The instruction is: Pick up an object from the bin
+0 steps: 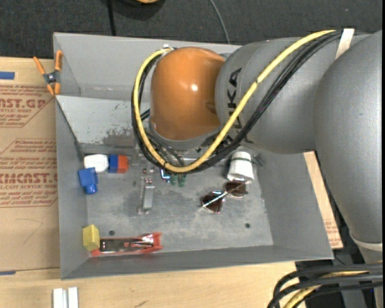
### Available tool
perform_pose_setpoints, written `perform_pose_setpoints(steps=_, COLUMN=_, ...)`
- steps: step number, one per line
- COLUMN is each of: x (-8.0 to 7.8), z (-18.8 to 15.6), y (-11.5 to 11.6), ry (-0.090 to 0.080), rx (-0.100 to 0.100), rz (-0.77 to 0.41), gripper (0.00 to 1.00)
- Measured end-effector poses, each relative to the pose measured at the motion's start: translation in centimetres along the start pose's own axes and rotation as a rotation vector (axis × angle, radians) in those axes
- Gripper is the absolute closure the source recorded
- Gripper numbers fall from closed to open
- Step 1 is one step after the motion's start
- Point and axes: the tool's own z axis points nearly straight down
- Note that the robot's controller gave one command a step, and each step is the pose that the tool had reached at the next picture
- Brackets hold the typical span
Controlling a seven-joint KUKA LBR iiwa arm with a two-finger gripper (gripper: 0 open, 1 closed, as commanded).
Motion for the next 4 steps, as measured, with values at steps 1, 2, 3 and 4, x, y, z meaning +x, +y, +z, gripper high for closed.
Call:
perform_pose_setpoints(steps=1, x=-0.2, z=-0.5, y=-0.1, ry=-0.007, rx=-0.001, rz=0.002, gripper=0.0)
perform_pose_setpoints(steps=2, x=2.3, z=5.1, y=-0.3, ry=-0.007, rx=-0.001, rz=-0.111, gripper=0.0)
perform_pose_setpoints(steps=3, x=6.3, z=7.6, y=-0.9, ry=-0.003, rx=0.0, rz=-0.29, gripper=0.0)
perform_pose_setpoints(steps=4, x=6.5, z=6.7, y=-1.1, ry=-0.006, rx=-0.002, rz=-0.192, gripper=0.0)
